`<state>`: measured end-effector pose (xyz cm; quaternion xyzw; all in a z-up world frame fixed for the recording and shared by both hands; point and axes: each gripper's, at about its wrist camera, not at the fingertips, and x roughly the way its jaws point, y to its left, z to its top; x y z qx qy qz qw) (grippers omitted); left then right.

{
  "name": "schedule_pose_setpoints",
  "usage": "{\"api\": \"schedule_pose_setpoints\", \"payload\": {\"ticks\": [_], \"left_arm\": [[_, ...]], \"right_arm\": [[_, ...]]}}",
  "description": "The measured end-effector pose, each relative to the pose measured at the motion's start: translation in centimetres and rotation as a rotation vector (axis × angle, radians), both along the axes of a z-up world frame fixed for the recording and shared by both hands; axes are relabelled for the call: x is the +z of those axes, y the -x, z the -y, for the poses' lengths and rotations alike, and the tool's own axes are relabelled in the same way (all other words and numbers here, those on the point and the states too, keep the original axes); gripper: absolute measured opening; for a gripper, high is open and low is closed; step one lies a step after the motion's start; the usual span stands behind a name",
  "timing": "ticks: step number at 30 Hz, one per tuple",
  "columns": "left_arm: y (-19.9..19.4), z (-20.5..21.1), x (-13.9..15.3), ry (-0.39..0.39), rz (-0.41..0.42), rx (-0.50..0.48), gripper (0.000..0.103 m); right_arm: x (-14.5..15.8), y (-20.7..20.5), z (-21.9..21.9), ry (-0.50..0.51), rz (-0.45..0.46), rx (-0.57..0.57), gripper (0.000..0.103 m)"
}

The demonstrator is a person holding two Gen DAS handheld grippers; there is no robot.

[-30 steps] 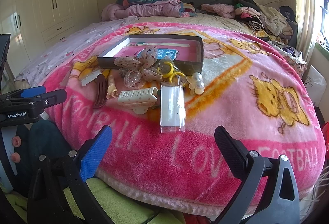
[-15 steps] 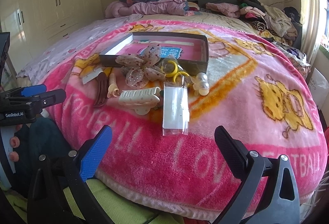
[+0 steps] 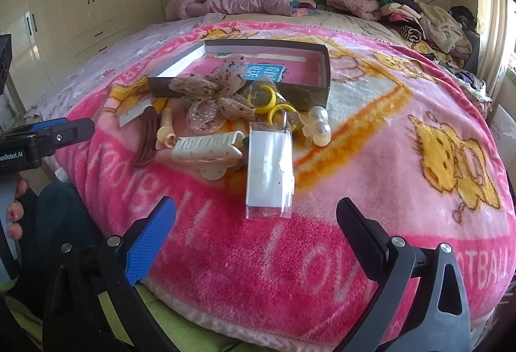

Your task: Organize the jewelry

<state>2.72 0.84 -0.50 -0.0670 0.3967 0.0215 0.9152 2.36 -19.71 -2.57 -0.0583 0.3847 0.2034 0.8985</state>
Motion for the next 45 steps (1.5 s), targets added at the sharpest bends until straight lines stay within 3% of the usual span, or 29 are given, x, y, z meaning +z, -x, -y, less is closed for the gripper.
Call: {"api": "schedule_pose_setpoints", "payload": {"ticks": [9,12,23,30,35,42,45], "left_arm": [[-2.7,-0.3,-0.3,0.043,-0.007,-0.046,0.092],[-3.7,-0.4,-0.4,0.042,-0.007,-0.063,0.092],[-7.2,0.8,-0.7,0.017,-0.027,-0.163,0.075],[-9.7,2.4,-1.2,0.025,-0.048,-0.245,0.073],[-11.0,3.1,-1.4,0.003,-0.039,-0.270,0.061],[-12.8,3.8,-2.0,0.015,-0.054,-0.317,0.040],[-13.2,4.2,-2.4,0.022,-0.063,-0.339,0.026]], "right_arm": [[-1.5,-2.7,0.2,0.006,-0.046,-0.012,0.097],[-2.0,-3.5,0.0,0.025,-0.052,-0.012,0.085],[-3.2,-6.1,-0.9,0.043,-0.092,0.000,0.071],[-3.8,-6.9,-1.0,0.043,-0.125,0.006,0.062],[-3.8,-7.3,-0.6,0.040,-0.120,0.006,0.042],[-3.6,-7.7,0.7,0.021,-0.114,-0.008,0.041],[-3.4,-7.8,1.5,0.015,-0.114,-0.029,0.041]]}}
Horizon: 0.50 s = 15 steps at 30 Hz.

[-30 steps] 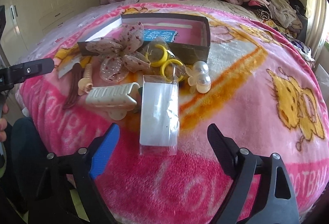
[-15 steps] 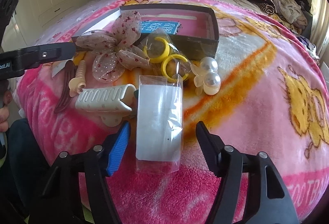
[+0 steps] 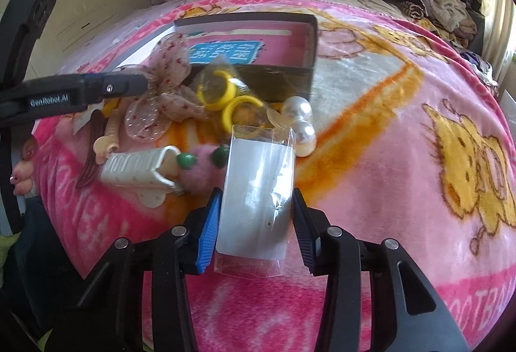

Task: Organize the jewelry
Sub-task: 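Grasp the pink dotted bow with the left gripper while the right grasps the clear bag with white card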

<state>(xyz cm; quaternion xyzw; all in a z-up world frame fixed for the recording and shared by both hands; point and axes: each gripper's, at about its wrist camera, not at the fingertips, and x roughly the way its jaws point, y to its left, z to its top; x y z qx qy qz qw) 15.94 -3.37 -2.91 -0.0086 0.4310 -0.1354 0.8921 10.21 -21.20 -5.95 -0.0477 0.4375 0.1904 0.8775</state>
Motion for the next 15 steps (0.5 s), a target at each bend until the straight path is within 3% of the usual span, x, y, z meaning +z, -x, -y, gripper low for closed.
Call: {"api": "schedule_pose_setpoints", "payload": {"ticks": [2,4,7,15], "left_arm": [[-0.1,0.2,-0.2,0.015,-0.006,-0.018,0.013],[-0.1,0.1,-0.1,0.039,0.001,-0.026,0.006],[-0.3,-0.1,0.4,0.062,0.010,-0.029,0.001],[-0.4,-1.2,3.3,0.123,0.067,-0.031,0.001]], "right_arm": [[0.2,-0.2,0.4,-0.003,0.008,-0.012,0.041],[0.6,-0.3,0.8,-0.005,0.016,-0.020,0.041],[1.1,-0.4,1.1,-0.009,0.028,-0.029,0.041],[3.2,-1.2,1.4,-0.017,0.087,-0.051,0.041]]}}
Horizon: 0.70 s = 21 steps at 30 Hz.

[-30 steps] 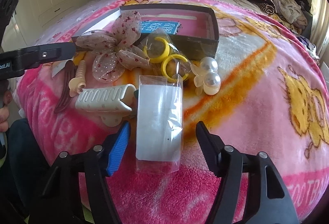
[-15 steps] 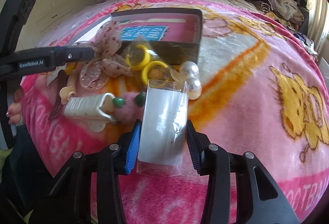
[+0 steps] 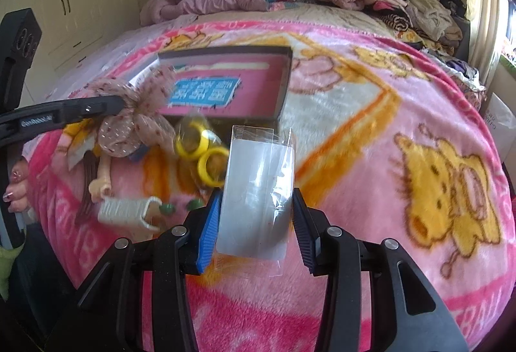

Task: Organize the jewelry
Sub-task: 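Grasp the pink dotted bow with the left gripper while the right grasps the clear bag with white card, then carry the bow into the grey tray with the left gripper while the right drops the bag there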

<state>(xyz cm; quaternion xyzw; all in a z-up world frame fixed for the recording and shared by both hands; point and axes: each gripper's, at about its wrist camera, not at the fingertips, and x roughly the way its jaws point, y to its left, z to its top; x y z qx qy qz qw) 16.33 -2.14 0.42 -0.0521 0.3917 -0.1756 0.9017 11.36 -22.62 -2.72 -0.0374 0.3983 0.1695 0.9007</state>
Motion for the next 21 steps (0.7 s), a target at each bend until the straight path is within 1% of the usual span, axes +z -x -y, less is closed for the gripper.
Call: {"api": "schedule_pose_setpoints", "payload": {"ticks": [5,11,15,21], "left_arm": [[-0.9,-2.1,1.8,0.025,0.044,0.045,0.001],[-2.2,-5.0,2.6,0.044,0.075,0.114,0.001],[-2.9,-6.0,2.3,0.035,0.087,0.141,0.001],[-4.5,-6.9,0.9,0.024,0.077,0.158,0.001]], "right_arm": [[1.3,-0.8,-0.3,0.000,0.031,-0.007,0.041],[2.8,-2.4,-0.8,-0.004,0.073,-0.016,0.041],[3.6,-4.0,-1.5,-0.017,0.088,-0.009,0.041],[4.3,-6.8,-3.0,-0.024,0.105,0.003,0.041]]}}
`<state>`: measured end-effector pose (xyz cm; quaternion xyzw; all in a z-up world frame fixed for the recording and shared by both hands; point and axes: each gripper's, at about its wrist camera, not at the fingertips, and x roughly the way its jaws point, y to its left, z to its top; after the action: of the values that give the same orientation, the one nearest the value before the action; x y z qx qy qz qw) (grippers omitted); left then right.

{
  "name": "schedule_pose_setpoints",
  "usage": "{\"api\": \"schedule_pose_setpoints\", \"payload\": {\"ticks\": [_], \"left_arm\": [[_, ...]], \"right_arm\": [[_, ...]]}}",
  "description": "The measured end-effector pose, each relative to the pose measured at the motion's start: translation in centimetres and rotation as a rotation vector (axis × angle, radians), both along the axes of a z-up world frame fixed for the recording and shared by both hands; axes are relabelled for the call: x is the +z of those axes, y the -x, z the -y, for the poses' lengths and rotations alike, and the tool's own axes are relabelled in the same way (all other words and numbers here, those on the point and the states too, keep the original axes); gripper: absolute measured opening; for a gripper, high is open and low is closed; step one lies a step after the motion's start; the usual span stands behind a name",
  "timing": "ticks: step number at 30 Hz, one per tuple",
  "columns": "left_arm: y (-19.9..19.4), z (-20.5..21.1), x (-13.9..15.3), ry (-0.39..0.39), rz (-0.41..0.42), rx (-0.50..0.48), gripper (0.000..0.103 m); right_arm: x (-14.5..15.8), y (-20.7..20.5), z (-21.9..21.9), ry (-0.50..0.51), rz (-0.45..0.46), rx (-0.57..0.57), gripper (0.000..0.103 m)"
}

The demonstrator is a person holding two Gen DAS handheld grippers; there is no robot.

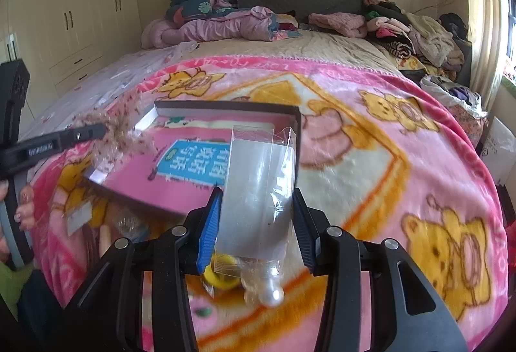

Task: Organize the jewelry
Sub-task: 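Carry the bow into the grey tray with the left gripper while the right drops the bag there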

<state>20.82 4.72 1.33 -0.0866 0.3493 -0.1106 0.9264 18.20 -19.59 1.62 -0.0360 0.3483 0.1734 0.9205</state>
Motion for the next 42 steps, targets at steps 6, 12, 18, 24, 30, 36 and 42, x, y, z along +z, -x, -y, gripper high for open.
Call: {"api": "schedule_pose_setpoints", "payload": {"ticks": [6,12,18,24,30,36,42], "left_arm": [[-1.4,-1.1,-1.4,0.009,-0.023,0.026,0.001],[-2.2,-1.8,-2.7,0.011,-0.049,0.041,0.001],[-2.8,-2.7,-3.8,0.017,-0.087,0.056,0.001],[-2.8,-2.8,-4.3,0.016,-0.106,0.050,0.001],[-2.5,-2.8,-4.9,0.006,-0.124,0.051,0.002],[-2.0,-3.2,-4.6,0.013,-0.126,0.065,0.014],[-1.3,-3.4,-4.0,0.023,-0.118,0.078,0.029]], "right_arm": [[0.1,-3.0,-1.4,0.014,0.003,0.008,0.041],[-1.5,-6.1,-2.5,0.029,-0.051,0.013,0.041],[-3.3,-7.6,-3.3,0.046,-0.095,0.018,0.041],[-4.4,-8.3,-3.5,0.051,-0.122,0.013,0.041],[-5.2,-8.5,-3.7,0.062,-0.139,0.018,0.041],[-5.8,-8.6,-3.7,0.061,-0.158,0.021,0.042],[-6.1,-8.3,-3.8,0.064,-0.164,0.025,0.043]]}}
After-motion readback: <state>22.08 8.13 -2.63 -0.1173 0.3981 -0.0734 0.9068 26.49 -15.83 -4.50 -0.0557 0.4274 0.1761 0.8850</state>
